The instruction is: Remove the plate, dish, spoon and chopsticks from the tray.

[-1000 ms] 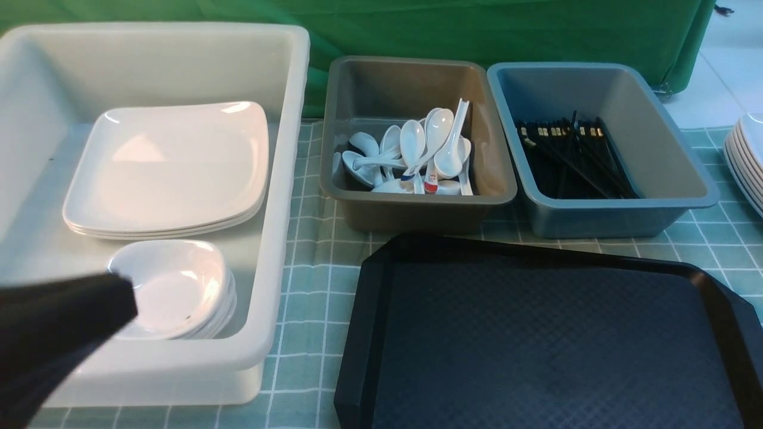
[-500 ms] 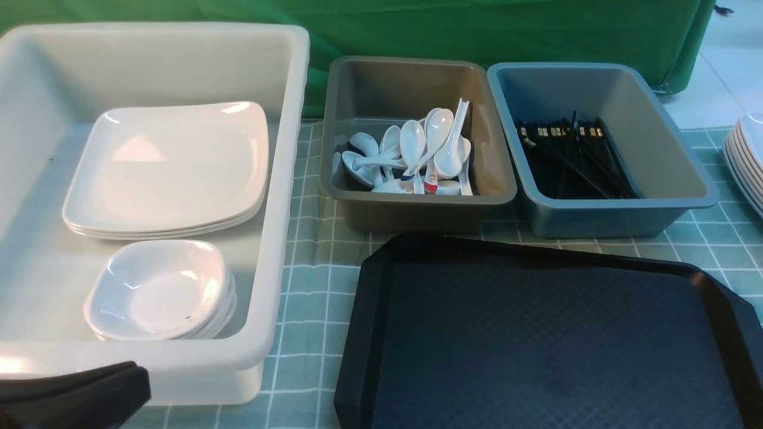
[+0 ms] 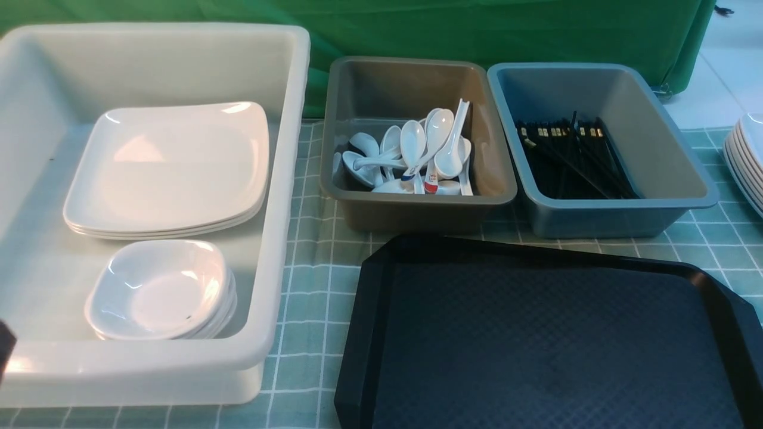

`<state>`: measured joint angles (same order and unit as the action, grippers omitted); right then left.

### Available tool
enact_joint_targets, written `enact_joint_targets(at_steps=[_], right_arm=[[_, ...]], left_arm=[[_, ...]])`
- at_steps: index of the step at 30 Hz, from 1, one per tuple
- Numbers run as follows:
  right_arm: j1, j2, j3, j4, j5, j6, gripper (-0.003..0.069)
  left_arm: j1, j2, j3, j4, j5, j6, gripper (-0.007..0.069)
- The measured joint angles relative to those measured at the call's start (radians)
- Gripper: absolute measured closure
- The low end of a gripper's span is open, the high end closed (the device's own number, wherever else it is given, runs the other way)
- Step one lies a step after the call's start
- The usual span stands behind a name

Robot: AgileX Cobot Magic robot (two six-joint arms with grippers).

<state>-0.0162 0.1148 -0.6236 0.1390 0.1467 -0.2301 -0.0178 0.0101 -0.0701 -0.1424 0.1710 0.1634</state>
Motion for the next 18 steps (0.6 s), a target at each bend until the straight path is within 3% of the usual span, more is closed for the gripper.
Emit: enact_joint_targets(at_steps=[4, 18], right_arm=[[0.0, 0.0, 0.0, 0.0, 0.001, 0.0, 0.0427], [0.0, 0.0, 0.0, 0.0, 0.001, 0.0, 0.0424]], left_arm=[[0.04, -0.009, 0.074, 0.003, 0.033, -0.01, 0.0613], [0.04, -0.009, 0.077, 0.006, 0.052, 0.008, 0.0613]])
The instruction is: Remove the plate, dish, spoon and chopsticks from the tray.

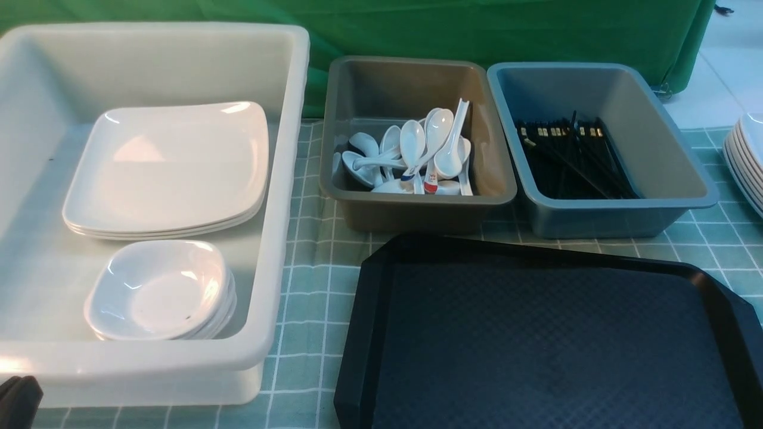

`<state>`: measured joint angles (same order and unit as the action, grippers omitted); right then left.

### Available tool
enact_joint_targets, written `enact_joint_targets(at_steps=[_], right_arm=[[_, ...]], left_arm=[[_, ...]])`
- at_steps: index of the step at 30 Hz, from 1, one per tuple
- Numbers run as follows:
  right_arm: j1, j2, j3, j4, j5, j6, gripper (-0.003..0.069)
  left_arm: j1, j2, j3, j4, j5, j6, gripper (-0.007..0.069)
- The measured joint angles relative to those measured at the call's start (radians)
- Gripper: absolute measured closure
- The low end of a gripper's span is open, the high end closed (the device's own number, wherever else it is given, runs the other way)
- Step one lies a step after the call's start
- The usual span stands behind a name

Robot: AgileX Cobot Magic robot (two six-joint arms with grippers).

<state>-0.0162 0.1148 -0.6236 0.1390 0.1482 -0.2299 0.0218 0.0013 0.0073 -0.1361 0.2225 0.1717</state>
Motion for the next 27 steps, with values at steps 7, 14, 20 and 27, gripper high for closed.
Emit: enact_joint_targets(at_steps=[7, 14, 20, 27], right_arm=[[0.0, 0.0, 0.0, 0.0, 0.0, 0.0, 0.0422], [0.0, 0.0, 0.001, -0.042, -0.007, 0.002, 0.0418], [0.0, 0.017, 0.063, -0.175, -0.013, 0.141, 0.0418], [0.0, 0.031, 0.214, -0.196, -0.011, 0.169, 0.0418]], left_arm=[[0.0, 0.0, 0.0, 0.0, 0.0, 0.014, 0.0611], [0.0, 0.0, 0.0, 0.0, 0.0, 0.015, 0.0611], [0.0, 0.0, 0.0, 0.0, 0.0, 0.015, 0.061], [0.0, 0.0, 0.0, -0.005, 0.0, 0.015, 0.0609]])
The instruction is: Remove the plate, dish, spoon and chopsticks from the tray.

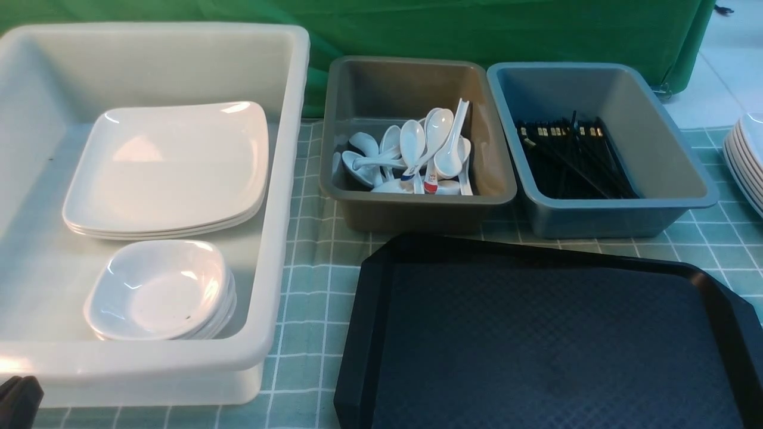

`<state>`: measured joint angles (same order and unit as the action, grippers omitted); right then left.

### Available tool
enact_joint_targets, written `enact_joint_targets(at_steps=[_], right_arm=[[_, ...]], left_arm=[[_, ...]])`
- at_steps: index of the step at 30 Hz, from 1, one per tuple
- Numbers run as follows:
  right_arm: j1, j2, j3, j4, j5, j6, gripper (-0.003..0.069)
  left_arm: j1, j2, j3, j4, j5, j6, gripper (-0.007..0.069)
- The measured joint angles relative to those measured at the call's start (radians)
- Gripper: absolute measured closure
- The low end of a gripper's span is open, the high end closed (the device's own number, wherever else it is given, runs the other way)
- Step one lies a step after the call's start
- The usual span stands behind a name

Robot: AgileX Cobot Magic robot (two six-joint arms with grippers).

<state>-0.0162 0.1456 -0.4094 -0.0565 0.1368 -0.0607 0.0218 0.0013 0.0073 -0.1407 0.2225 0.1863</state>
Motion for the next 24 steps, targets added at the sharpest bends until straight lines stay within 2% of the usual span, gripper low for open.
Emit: enact_joint_targets(at_steps=[8, 10, 14, 24], right_arm=[[0.002, -0.007, 0.327, -0.003, -0.01, -0.008, 0.0418], [0.028, -0.025, 0.401, -0.003, 0.012, -0.015, 0.0418], [0.06, -0.112, 0.416, -0.003, 0.08, -0.033, 0.0418], [0.06, -0.144, 0.416, -0.004, 0.101, -0.03, 0.0417]], left_arm=[[0.0, 0.0, 0.0, -0.002, 0.0, 0.0, 0.0608], [0.0, 0.0, 0.0, -0.002, 0.0, 0.0, 0.0608], [0.0, 0.0, 0.0, -0.002, 0.0, 0.0, 0.0608], [0.0, 0.0, 0.0, -0.003, 0.003, 0.001, 0.0608]])
